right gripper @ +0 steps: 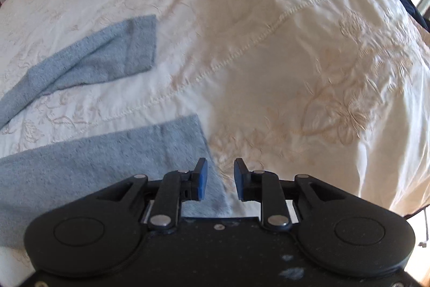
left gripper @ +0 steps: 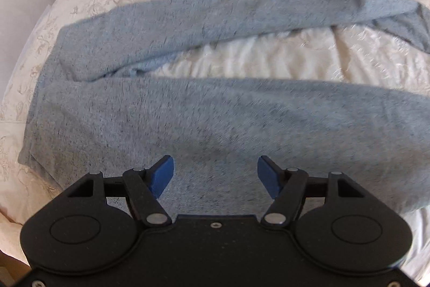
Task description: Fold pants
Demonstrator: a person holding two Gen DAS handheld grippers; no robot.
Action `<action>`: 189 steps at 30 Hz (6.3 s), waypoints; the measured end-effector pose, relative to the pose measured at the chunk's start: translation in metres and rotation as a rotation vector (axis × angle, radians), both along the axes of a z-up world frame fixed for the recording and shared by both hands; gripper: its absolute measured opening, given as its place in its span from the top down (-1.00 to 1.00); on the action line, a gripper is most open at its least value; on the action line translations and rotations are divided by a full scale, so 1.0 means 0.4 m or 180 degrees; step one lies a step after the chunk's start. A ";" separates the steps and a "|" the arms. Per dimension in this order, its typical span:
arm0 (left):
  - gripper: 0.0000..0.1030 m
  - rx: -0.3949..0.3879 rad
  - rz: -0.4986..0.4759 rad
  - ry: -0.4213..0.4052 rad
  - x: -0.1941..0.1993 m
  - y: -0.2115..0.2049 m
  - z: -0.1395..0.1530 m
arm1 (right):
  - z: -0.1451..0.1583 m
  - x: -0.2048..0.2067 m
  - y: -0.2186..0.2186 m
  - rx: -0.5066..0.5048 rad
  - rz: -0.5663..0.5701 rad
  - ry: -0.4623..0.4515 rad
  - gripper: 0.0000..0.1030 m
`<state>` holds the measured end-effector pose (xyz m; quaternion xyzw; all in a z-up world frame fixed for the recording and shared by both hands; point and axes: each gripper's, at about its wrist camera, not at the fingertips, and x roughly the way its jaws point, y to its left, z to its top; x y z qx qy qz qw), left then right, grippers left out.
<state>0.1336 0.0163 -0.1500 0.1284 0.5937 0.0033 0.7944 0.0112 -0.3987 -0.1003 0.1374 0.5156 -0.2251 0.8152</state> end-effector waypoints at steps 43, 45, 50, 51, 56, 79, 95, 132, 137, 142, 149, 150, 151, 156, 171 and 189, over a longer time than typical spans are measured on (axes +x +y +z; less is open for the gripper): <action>-0.21 -0.0263 0.0079 -0.0719 0.492 -0.014 0.078 | -0.185 0.449 -0.176 -0.0112 -0.0922 -0.0055 0.99; -0.21 -0.0297 0.0072 -0.0700 0.499 -0.012 0.073 | -0.188 0.429 -0.224 0.0028 -0.1150 0.0003 0.96; -0.21 -0.0306 0.0044 -0.0655 0.502 -0.008 0.065 | -0.107 0.450 -0.220 0.0518 -0.1048 -0.0460 0.33; -0.21 -0.0294 0.0047 -0.0654 0.502 -0.005 0.067 | -0.097 0.475 -0.210 0.0615 -0.1008 -0.0541 0.31; -0.21 -0.0280 0.0095 -0.0687 0.497 0.024 0.087 | -0.106 0.663 -0.154 0.0884 -0.0945 -0.0545 0.29; -0.21 -0.0133 0.0389 -0.0668 0.557 0.175 0.073 | -0.019 0.802 -0.179 0.0573 -0.1352 -0.0946 0.97; -0.21 -0.0247 0.0410 -0.0659 0.509 0.188 0.076 | -0.184 0.974 0.003 0.0431 -0.0964 -0.0036 0.31; -0.21 -0.0663 0.0739 0.0362 0.810 0.446 0.018 | -0.076 0.351 0.128 0.0496 -0.1639 0.0149 0.90; -0.23 -0.0443 0.0978 0.0564 0.867 0.457 -0.020 | -0.073 0.352 0.129 0.0504 -0.1628 0.0121 0.90; -0.25 -0.0142 0.1104 0.0998 0.876 0.443 -0.127 | -0.082 0.343 0.125 0.0563 -0.1699 0.0130 0.89; 0.71 -0.0309 0.1413 0.1028 0.865 0.443 -0.135 | -0.080 0.348 0.124 0.0600 -0.1690 0.0111 0.89; 0.76 -0.0447 0.1520 0.0934 0.861 0.464 -0.112 | -0.077 0.352 0.123 0.0615 -0.1690 0.0105 0.89; 0.78 -0.0630 0.1591 0.0813 0.857 0.488 -0.083 | -0.074 0.357 0.121 0.0635 -0.1691 0.0101 0.89; 0.81 -0.1311 0.1435 -0.0112 0.745 0.592 0.149 | 0.016 0.425 0.115 0.0833 -0.1493 -0.0336 0.89; 0.90 -0.1502 0.1788 -0.0284 0.071 0.863 0.008 | -0.066 0.135 0.207 0.0617 -0.1342 -0.0190 0.89; 0.99 -0.1257 0.1601 -0.0326 -0.046 0.880 0.089 | 0.003 -0.033 0.255 0.0545 -0.1110 -0.0338 0.89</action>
